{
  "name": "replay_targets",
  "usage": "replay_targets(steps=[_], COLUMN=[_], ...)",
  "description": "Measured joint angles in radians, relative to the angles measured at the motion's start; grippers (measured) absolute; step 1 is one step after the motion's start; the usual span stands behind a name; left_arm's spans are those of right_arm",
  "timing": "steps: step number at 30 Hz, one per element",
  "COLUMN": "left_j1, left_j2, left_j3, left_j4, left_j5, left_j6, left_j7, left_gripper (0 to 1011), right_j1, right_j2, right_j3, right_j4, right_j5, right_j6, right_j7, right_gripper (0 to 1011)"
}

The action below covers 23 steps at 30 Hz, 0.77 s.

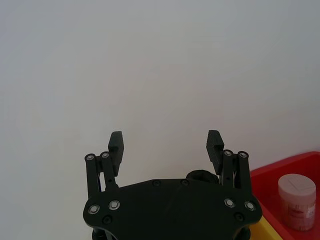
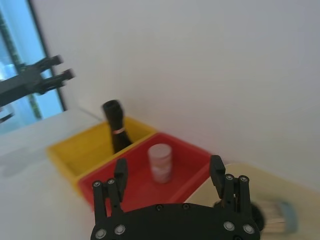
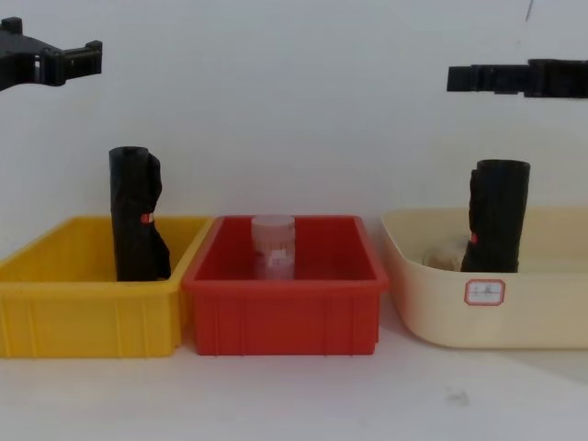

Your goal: Pick up the garbage bag with the one hand and transfer it to the other hand.

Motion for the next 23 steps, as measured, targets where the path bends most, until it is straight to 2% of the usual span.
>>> replay_targets(steps=[3, 12, 23], left_j1=[0.0, 0.0, 0.0], left_j2=[0.0, 0.0, 0.0], left_j3=[0.0, 0.0, 0.0], left_j4=[0.0, 0.0, 0.0], left_j5=[0.0, 0.0, 0.0], left_j6=[0.0, 0.0, 0.0], left_j7=[0.0, 0.0, 0.0], left_gripper=[1000, 1000, 1000], right_j1=[-0.04, -0.111, -0.15], right_j2=[0.019, 0.054, 0.074], right_j3=[0.001, 0.004, 0.005], right_j4=[-0.048, -0.133, -0.18], right_j5=[0.015, 0.041, 0.056], right_j6=[0.003, 0.009, 0.012], right_j7=[0.022, 0.06, 0.082], right_gripper=[1001, 1001, 1001])
